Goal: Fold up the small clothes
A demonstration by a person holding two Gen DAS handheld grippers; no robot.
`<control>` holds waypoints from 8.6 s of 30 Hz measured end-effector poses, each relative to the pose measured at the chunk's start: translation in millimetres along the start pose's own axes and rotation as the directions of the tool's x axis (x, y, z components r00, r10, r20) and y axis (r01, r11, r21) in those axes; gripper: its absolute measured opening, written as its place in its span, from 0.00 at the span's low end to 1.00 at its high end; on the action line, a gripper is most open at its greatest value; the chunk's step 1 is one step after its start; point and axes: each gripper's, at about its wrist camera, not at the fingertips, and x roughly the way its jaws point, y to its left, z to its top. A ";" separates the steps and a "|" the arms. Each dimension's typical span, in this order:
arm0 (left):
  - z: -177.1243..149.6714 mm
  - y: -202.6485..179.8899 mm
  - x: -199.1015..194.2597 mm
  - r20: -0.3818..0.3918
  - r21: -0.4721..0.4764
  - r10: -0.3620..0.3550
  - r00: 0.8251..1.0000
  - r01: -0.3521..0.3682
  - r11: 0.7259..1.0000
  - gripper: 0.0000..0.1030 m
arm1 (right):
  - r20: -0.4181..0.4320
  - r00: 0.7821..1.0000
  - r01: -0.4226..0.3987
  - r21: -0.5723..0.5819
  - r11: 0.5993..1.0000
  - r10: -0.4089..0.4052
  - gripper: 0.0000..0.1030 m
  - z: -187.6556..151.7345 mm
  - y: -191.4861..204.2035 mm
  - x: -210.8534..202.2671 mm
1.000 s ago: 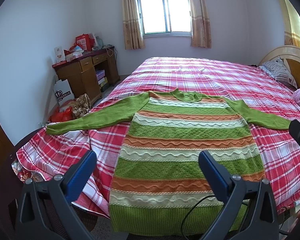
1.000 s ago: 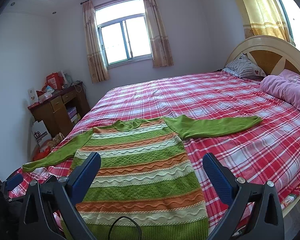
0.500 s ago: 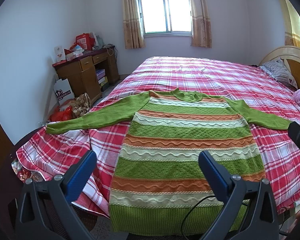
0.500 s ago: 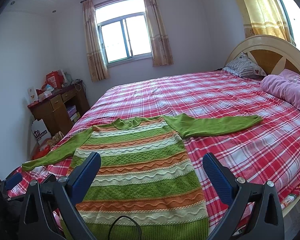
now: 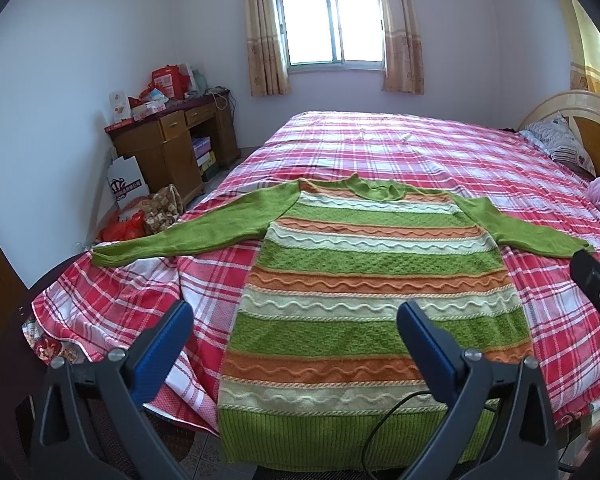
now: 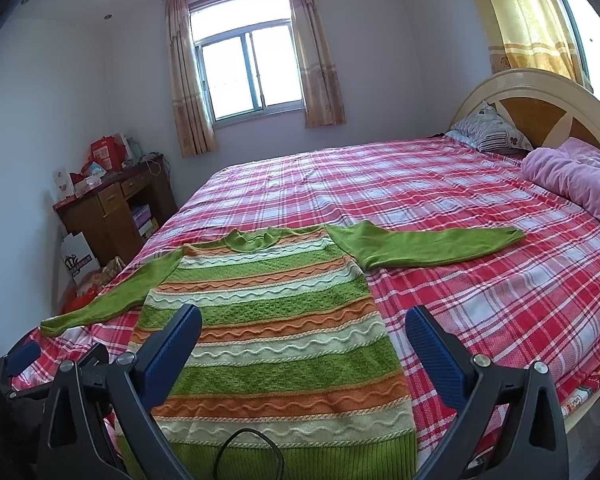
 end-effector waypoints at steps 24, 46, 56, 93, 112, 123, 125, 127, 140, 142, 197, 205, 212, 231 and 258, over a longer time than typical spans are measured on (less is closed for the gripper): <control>26.4 -41.0 88.4 -0.096 0.053 0.002 0.995 0.003 0.999 1.00 | -0.092 0.991 0.103 0.064 0.993 -0.097 0.99 3.2 -57.7 90.5; 48.6 -11.0 228.2 -0.072 -0.073 0.075 0.995 -0.080 0.994 1.00 | -0.202 0.955 0.297 0.637 0.711 -0.217 0.59 38.9 -386.5 176.6; 30.8 -4.5 251.4 -0.164 -0.115 0.036 0.986 -0.055 0.992 1.00 | -0.303 0.909 0.414 0.582 0.700 -0.286 0.59 67.9 -430.7 256.8; 23.9 8.8 244.4 -0.068 -0.184 -0.059 0.996 0.045 0.982 1.00 | -0.177 0.783 -0.512 0.360 0.780 0.596 0.05 160.4 17.7 319.9; 22.2 18.0 242.9 -0.034 -0.231 -0.084 0.996 0.074 0.970 1.00 | -0.521 0.296 -0.629 0.525 0.574 0.801 0.10 42.1 193.1 477.3; 20.7 14.8 242.7 -0.042 -0.222 -0.073 0.996 0.062 0.973 1.00 | -0.434 0.586 -0.630 0.285 0.722 0.684 0.50 66.9 100.1 395.5; 21.0 14.7 243.1 -0.044 -0.220 -0.071 0.997 0.060 0.974 1.00 | -0.421 0.704 -0.556 0.173 0.813 0.572 0.50 61.8 67.4 379.3; 21.2 14.9 243.2 -0.044 -0.220 -0.070 0.997 0.059 0.974 1.00 | -0.381 0.800 -0.465 0.097 0.880 0.464 0.50 57.0 35.5 366.7; 23.1 9.0 244.4 -0.073 -0.186 -0.028 0.997 0.014 0.982 1.00 | -0.249 0.888 -0.337 0.218 0.916 0.386 0.48 10.7 -72.5 365.9; 22.9 7.8 244.6 -0.080 -0.181 -0.022 0.997 0.008 0.983 1.00 | -0.267 0.904 -0.301 0.154 0.941 0.333 0.48 11.4 -61.6 364.5; 91.3 -10.4 307.0 -0.213 -0.004 0.365 0.906 -0.375 0.927 0.89 | -0.297 0.931 -0.218 0.010 0.976 0.211 0.35 13.4 -61.5 341.2; 94.5 0.0 301.9 -0.209 -0.048 0.307 0.928 -0.323 0.945 0.94 | -0.279 0.940 -0.215 -0.049 0.975 0.194 0.45 7.3 -49.8 334.1; 78.6 74.1 243.7 -0.138 -0.277 0.234 0.962 -0.264 0.924 0.94 | -0.270 0.941 -0.222 -0.045 0.974 0.202 0.47 6.5 -51.9 334.1; 29.0 326.0 249.0 -0.365 -0.646 0.415 0.833 -0.548 0.532 0.69 | -0.269 0.940 -0.228 -0.035 0.973 0.211 0.47 5.8 -53.5 334.2; 123.1 110.0 209.7 0.152 -0.283 0.302 0.941 -0.252 0.926 0.05 | -0.265 0.940 -0.232 -0.027 0.972 0.217 0.48 4.5 -54.5 333.8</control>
